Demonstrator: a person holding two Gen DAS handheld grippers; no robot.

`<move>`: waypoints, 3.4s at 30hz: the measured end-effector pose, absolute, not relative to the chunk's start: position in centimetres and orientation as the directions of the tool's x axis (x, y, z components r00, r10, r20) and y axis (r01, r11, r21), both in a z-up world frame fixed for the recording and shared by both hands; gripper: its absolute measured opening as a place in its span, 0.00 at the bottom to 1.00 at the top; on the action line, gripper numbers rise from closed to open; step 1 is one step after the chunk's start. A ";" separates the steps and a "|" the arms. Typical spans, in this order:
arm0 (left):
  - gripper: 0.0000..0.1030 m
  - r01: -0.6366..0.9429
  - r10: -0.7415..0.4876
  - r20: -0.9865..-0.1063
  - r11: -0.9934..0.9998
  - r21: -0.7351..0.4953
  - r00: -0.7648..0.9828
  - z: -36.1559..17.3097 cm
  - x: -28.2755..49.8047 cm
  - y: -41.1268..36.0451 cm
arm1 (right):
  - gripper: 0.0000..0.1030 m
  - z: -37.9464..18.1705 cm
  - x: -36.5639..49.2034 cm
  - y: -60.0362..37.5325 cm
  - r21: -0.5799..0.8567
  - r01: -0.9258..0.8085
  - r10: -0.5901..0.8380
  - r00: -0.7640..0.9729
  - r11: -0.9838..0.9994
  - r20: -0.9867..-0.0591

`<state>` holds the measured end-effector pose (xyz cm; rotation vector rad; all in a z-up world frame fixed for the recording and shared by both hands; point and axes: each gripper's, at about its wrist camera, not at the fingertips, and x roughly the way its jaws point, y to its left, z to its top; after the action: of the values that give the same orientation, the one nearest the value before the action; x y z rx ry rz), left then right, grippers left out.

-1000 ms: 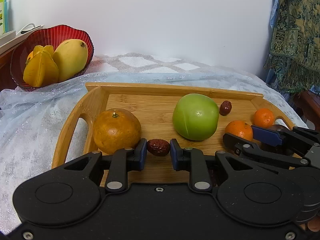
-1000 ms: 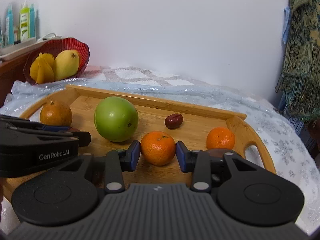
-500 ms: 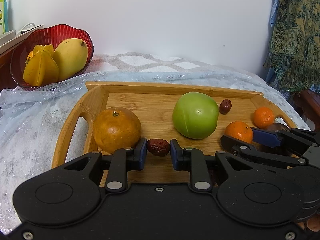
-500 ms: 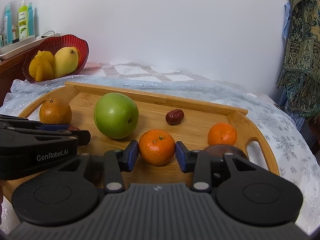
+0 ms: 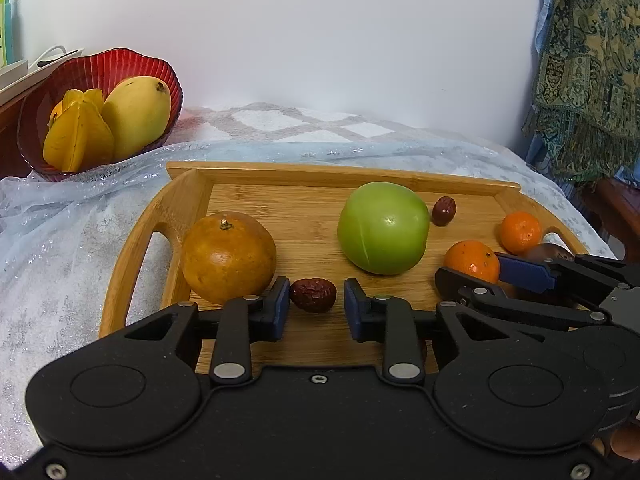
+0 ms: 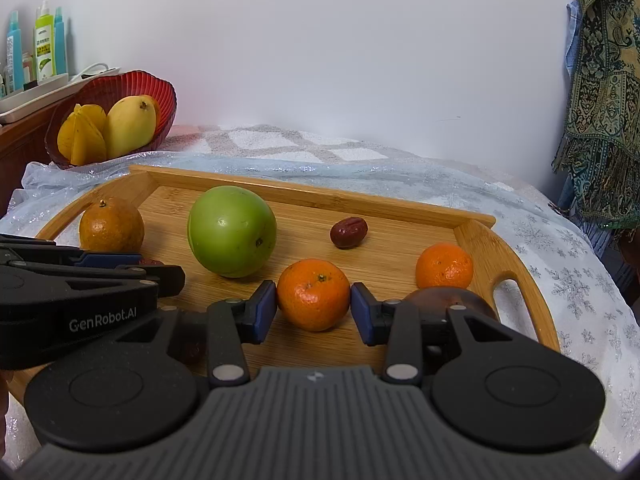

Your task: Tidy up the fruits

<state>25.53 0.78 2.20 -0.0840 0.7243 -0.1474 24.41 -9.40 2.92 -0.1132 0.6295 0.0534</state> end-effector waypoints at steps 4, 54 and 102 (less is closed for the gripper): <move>0.28 0.106 -0.162 -0.655 0.987 -0.124 0.738 2.3 25.4 0.8 | 0.59 2.9 24.4 -9.4 -0.088 -0.082 0.014 0.805 0.993 -0.594; 0.76 0.165 -0.164 -0.619 0.985 -0.056 0.768 5.1 21.0 0.5 | 0.87 7.2 20.1 -13.3 0.059 -0.032 0.056 0.880 0.998 -0.471; 0.87 0.103 -0.117 -0.627 0.993 -0.060 0.770 5.1 13.1 3.1 | 1.00 5.7 11.1 -13.8 0.092 -0.037 0.075 0.883 0.995 -0.463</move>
<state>13.09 3.14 5.07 -0.0227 0.6820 -0.1193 11.07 -13.75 5.69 0.0814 0.4851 0.0585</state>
